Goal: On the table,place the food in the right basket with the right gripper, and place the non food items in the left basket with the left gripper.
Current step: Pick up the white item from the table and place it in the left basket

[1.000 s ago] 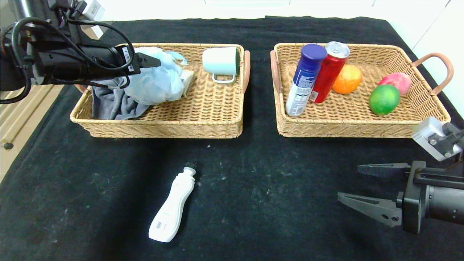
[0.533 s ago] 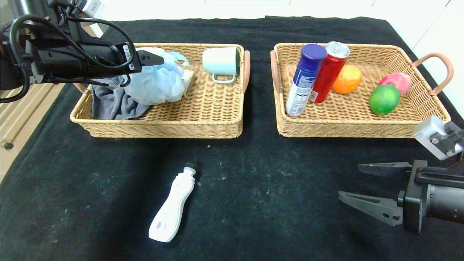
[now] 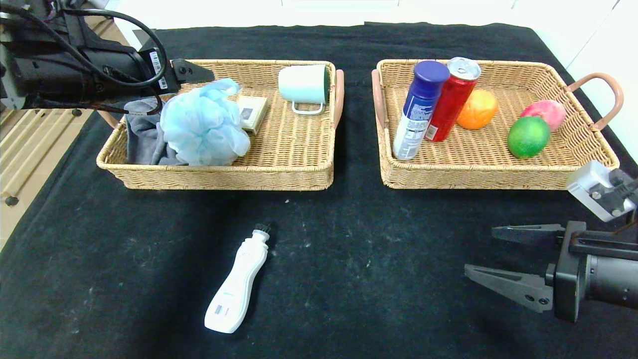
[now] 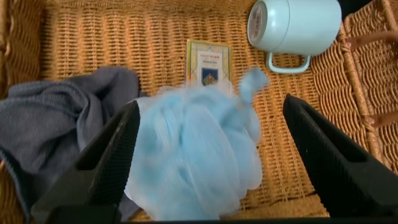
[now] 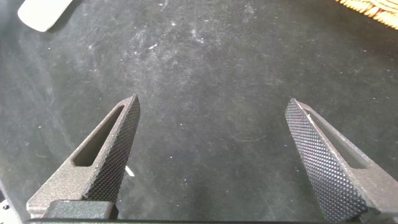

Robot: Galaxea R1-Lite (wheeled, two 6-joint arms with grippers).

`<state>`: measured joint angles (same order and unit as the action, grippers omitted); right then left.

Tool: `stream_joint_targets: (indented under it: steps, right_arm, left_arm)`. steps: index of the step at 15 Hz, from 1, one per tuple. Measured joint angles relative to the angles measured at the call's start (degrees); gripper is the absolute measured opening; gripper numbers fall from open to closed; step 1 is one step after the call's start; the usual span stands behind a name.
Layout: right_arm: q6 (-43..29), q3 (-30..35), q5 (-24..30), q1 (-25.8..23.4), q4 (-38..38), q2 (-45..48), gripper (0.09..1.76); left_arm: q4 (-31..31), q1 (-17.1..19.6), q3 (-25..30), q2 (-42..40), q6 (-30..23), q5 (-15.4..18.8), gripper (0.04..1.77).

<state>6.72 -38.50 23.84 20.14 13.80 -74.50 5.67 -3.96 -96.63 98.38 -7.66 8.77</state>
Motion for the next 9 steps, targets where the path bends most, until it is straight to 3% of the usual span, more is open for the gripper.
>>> stream_joint_targets:
  steps: [4,6,9]
  right_arm:
    - [0.00,0.00,-0.01,-6.52,0.00,0.00,1.71]
    - [0.00,0.02,-0.01,-3.44,-0.02,0.00,1.71]
    - [0.02,0.16,0.00,-0.22,0.00,0.02,1.71]
  left_arm:
    - [6.31,-0.41,3.86,-5.16,0.24,-0.20,1.69]
    - [7.41,-1.73,7.63,-7.39,0.50,-0.87,1.69]
    - [7.30,-6.40,14.52,-10.09,2.28,-5.52,1.70]
